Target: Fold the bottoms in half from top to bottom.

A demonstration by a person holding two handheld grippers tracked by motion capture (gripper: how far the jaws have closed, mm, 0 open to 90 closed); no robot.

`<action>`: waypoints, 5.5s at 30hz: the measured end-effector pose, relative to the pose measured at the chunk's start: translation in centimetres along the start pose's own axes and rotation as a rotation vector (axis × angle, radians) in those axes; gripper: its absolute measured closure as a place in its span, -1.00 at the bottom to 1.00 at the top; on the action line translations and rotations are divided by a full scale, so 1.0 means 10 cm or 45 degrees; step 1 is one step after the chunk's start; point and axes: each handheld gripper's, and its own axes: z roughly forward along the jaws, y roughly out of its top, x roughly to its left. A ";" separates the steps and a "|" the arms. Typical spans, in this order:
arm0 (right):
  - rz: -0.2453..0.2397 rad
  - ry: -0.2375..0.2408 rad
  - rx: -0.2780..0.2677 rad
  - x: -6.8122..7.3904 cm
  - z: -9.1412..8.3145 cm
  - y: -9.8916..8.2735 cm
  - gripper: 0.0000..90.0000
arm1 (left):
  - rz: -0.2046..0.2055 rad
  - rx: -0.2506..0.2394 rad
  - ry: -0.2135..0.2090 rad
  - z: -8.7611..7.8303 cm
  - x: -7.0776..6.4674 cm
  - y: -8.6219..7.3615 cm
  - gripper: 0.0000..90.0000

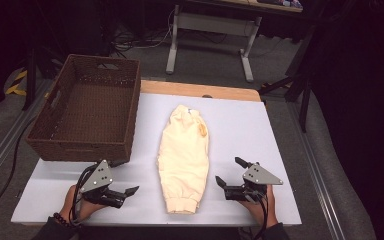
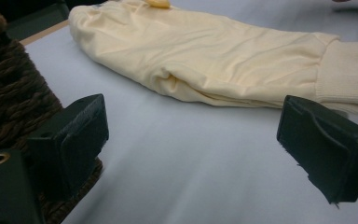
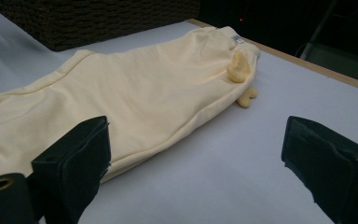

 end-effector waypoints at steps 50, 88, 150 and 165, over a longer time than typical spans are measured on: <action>0.217 -0.058 0.182 -0.75 1.39 0.66 -0.42 | -0.319 0.219 0.261 1.98 0.73 1.05 -0.57; 0.401 0.057 0.520 -0.88 2.09 0.54 0.80 | -0.398 0.472 0.159 2.26 1.11 0.84 0.76; 0.032 -0.154 0.228 -0.70 1.61 1.06 0.83 | -0.029 0.219 0.327 1.87 0.87 1.35 0.82; -0.011 -0.080 0.135 -0.55 1.34 1.01 0.83 | 0.038 0.143 0.278 1.64 0.59 1.33 0.82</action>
